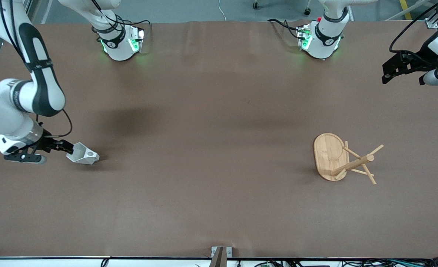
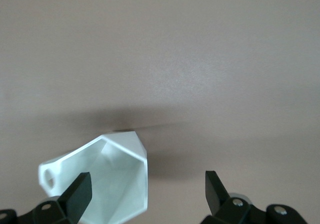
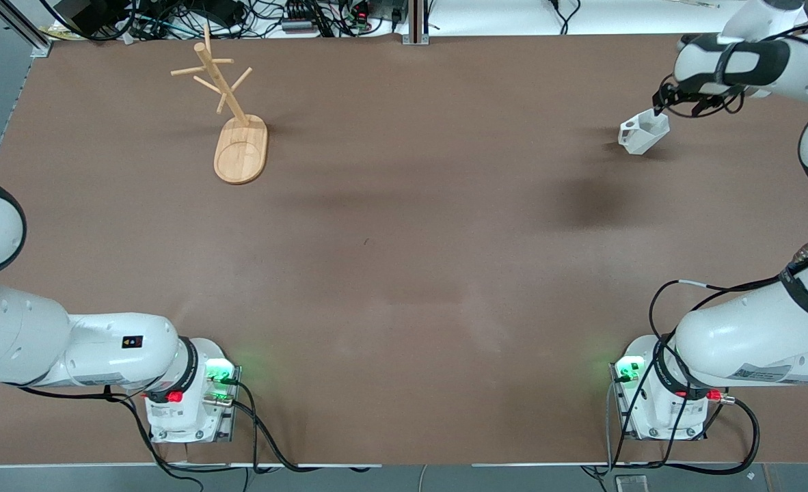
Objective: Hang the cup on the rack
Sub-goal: 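Reach the right gripper down to the white cup and grasp it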
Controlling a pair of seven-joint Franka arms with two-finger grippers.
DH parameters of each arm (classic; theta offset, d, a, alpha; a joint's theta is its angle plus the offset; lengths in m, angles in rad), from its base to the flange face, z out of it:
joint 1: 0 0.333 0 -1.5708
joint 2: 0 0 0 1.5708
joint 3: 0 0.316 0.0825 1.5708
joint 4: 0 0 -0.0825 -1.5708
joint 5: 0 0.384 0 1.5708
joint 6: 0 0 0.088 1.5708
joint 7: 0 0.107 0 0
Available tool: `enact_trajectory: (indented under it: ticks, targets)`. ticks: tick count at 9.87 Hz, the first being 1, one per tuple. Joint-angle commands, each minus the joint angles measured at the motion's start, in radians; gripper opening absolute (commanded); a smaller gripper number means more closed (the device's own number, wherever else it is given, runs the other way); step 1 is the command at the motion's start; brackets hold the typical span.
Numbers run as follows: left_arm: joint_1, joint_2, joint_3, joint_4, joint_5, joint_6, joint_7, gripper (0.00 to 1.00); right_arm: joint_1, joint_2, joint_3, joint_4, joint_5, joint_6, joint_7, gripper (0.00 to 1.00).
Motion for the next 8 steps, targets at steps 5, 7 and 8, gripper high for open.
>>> enact_trajectory:
  ticks: [5, 7, 8]
  targets:
    - [-0.005, 0.016, -0.008, -0.014, 0.013, 0.003, 0.008, 1.00, 0.008, 0.033, 0.007, -0.042, -0.005, 0.089, -0.015, 0.46]
    - [-0.001, 0.016, -0.009, -0.014, 0.010, -0.005, 0.010, 1.00, -0.001, 0.037, 0.007, -0.042, -0.005, 0.092, -0.017, 0.26]
    - [0.001, 0.016, -0.009, -0.015, 0.011, -0.005, 0.014, 1.00, -0.002, 0.045, 0.007, -0.043, -0.005, 0.102, -0.017, 0.23]
